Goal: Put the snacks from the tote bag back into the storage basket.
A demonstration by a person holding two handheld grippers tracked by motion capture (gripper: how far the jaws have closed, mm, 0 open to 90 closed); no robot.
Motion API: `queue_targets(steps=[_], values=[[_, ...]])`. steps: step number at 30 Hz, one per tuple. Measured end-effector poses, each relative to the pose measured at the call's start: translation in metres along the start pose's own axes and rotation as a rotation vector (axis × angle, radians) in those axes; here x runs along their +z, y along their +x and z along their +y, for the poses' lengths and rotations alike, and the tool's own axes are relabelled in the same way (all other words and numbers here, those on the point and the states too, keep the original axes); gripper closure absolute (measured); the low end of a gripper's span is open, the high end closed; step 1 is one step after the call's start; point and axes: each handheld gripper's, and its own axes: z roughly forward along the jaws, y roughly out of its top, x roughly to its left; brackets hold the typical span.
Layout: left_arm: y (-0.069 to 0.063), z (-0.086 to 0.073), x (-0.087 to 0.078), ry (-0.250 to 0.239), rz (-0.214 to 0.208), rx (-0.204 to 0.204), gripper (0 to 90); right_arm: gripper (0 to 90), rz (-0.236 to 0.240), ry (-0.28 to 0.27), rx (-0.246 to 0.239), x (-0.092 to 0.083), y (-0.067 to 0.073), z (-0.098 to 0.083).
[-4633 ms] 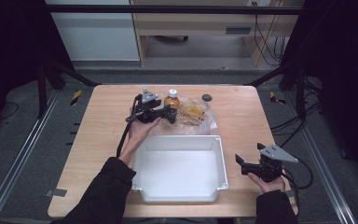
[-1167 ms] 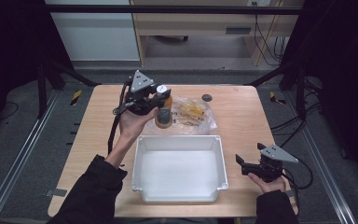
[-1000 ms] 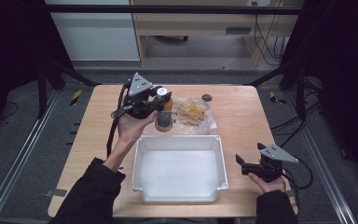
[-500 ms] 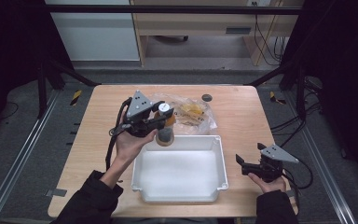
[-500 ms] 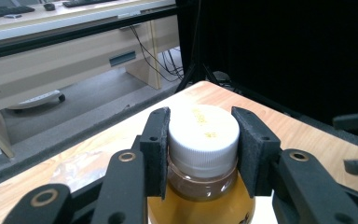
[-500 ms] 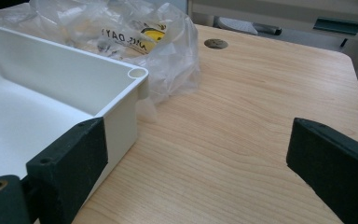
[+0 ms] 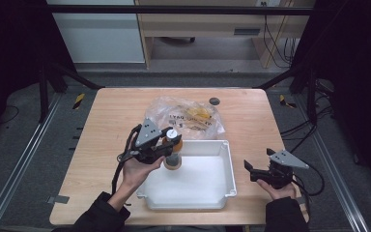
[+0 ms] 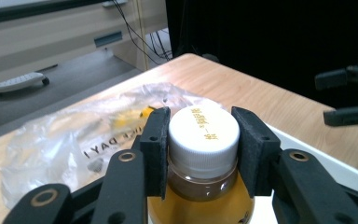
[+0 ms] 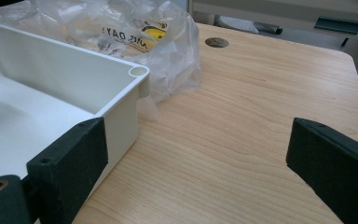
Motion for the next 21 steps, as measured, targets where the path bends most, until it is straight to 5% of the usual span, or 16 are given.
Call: queue_targets(steps=[15, 21], values=[[-0.011, -0.038, 0.013, 0.078, -0.023, -0.006, 58.6, 5.9, 0.001, 0.001, -0.002, 0.0, 0.0, 0.0], [-0.01, -0.044, 0.01, 0.07, -0.024, -0.014, 58.5, 5.9, 0.002, 0.0, -0.001, 0.0, 0.001, 0.0]])
